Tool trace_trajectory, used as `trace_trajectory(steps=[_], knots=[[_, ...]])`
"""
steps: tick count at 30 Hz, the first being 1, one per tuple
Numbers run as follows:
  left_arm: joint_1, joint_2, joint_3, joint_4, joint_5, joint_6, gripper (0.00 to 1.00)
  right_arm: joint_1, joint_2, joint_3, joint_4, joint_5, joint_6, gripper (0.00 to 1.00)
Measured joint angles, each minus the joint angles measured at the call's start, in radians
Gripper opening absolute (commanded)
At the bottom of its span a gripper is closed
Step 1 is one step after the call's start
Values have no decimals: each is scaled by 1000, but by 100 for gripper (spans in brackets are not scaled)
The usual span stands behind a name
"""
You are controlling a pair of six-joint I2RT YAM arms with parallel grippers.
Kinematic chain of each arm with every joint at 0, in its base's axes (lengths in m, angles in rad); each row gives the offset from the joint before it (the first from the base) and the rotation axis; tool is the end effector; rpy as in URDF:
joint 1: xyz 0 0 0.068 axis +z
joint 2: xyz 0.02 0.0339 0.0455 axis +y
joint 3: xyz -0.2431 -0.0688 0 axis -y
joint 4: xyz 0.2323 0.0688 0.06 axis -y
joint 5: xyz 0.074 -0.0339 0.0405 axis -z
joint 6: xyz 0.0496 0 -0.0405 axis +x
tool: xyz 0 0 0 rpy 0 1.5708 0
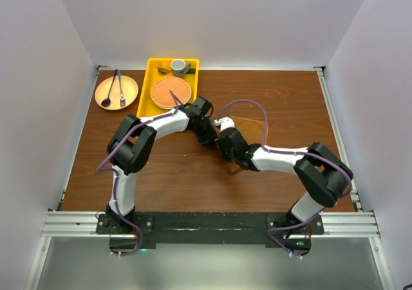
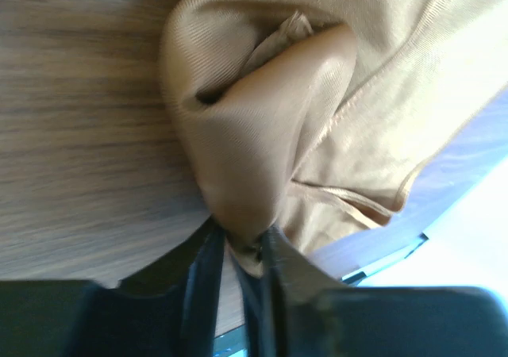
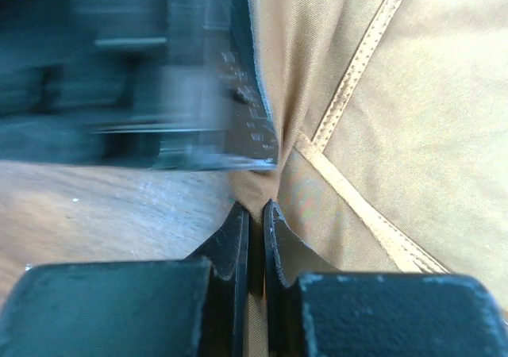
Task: Fold the napkin, place the utensils inside, and roll it up
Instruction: Roll the napkin with the utensil
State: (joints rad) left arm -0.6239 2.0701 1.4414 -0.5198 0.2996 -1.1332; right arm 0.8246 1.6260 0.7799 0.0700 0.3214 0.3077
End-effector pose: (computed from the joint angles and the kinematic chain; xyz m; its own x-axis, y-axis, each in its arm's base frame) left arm 0.3237 -0.2510 0.1281 -0.9082 -0.4126 0.0702 -0.3924 0.7813 -0.4853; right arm 0.2279 0.2234 0.1373 -0.6179 -0.2450 -0.7472 -0.3741 0.9274 0.0052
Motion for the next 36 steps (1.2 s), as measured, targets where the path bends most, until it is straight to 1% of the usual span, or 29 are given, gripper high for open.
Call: trace_trajectory(steps=[1, 2, 4, 5, 7, 8, 11, 14, 17, 19, 22, 27, 28, 32, 34, 36], knots=[[4, -17, -27, 30, 3, 5, 41, -22, -11, -13, 16, -36, 12, 0], [9, -34, -52, 59, 5, 10, 46, -44, -19, -26, 33, -76, 24, 0], [21, -65, -93, 108, 7, 24, 49, -95, -34, -53, 69, -155, 50, 0], [26, -74, -103, 119, 9, 30, 53, -112, -38, -63, 80, -177, 58, 0], [40, -100, -128, 158, 13, 45, 57, -150, -43, -79, 104, -235, 76, 0], [46, -109, -133, 171, 14, 51, 61, -171, -43, -83, 116, -268, 86, 0], [59, -145, -144, 227, 15, 78, 66, -224, -38, -91, 138, -370, 113, 0], [63, -190, -144, 253, 14, 109, 66, -282, -7, -94, 184, -491, 148, 0], [63, -227, -144, 259, 10, 134, 63, -350, 40, -104, 260, -637, 199, 0], [62, -238, -144, 269, 11, 144, 58, -391, 77, -115, 320, -731, 239, 0], [62, -240, -145, 278, 16, 158, 54, -452, 145, -129, 426, -875, 315, 0], [60, -235, -153, 315, 53, 166, 51, -533, 269, -142, 596, -1081, 454, 0], [58, -232, -153, 327, 59, 167, 47, -542, 275, -142, 603, -1096, 461, 0], [48, -177, -126, 370, 84, 168, 41, -585, 316, -138, 616, -1183, 492, 0], [39, -132, -101, 392, 90, 168, 36, -599, 318, -127, 582, -1210, 477, 0], [34, -88, -77, 404, 89, 169, 33, -609, 318, -105, 525, -1229, 447, 0]])
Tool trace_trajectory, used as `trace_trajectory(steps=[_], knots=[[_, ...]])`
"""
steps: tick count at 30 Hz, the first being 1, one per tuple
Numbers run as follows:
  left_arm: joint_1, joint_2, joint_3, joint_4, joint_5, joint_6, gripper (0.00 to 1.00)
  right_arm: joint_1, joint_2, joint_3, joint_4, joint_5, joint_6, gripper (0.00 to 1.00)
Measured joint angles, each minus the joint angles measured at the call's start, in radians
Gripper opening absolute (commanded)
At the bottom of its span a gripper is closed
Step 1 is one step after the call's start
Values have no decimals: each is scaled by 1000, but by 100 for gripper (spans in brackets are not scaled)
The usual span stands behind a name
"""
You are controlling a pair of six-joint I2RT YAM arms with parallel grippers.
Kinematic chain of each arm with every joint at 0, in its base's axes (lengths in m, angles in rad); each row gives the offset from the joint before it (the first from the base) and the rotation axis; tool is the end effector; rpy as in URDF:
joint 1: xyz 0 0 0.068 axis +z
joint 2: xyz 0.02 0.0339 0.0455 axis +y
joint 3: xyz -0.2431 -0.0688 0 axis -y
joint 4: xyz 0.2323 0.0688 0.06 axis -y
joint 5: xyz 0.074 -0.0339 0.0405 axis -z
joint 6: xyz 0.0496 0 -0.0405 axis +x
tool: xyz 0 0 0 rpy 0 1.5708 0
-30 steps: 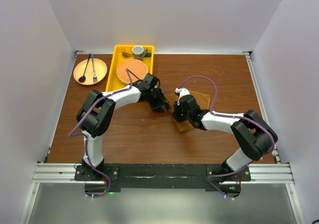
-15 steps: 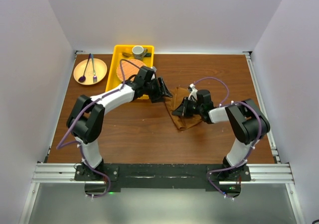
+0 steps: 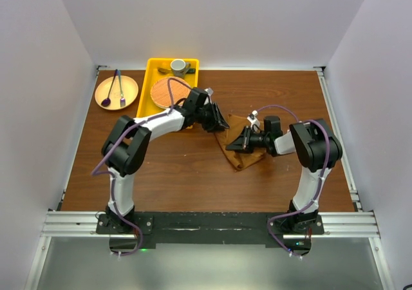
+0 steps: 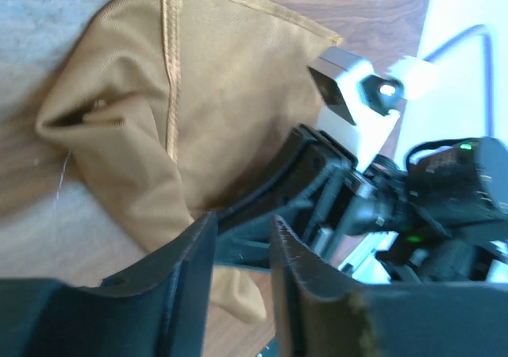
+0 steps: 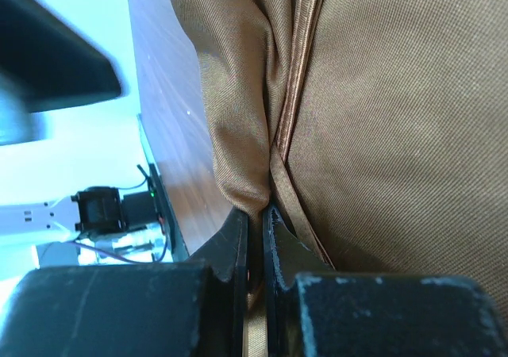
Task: Fold the napkin, place the utensils inside, and roll it up
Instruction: Roll the napkin with the utensil
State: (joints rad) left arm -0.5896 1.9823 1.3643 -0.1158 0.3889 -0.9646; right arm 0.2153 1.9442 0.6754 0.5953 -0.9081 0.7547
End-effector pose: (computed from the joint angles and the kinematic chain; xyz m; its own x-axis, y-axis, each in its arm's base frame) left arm 0.3473 -0.2549 0.1703 -0.9323 -0.2912 -0.2144 -0.0310 0.6550 -0.7550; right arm 0.3011 0.1059 0.0707 -0.9463 0.2245 -0.2326 -0.1168 0.4332 0.8937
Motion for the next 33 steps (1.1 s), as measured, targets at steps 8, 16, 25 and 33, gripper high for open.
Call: trace_trajectory(steps=[8, 16, 25, 33], knots=[[10, 126, 75, -5, -49, 26, 29, -34, 0, 23, -101, -53, -76, 0], [23, 256, 257, -78, -126, 155, 29, -39, -3, 26, -131, -65, -111, 0], [17, 170, 284, -209, -184, 225, 30, -40, -16, 37, -188, -63, -138, 0], [-43, 0, 135, -19, -41, 147, 5, -40, -21, 54, -236, -59, -154, 0]])
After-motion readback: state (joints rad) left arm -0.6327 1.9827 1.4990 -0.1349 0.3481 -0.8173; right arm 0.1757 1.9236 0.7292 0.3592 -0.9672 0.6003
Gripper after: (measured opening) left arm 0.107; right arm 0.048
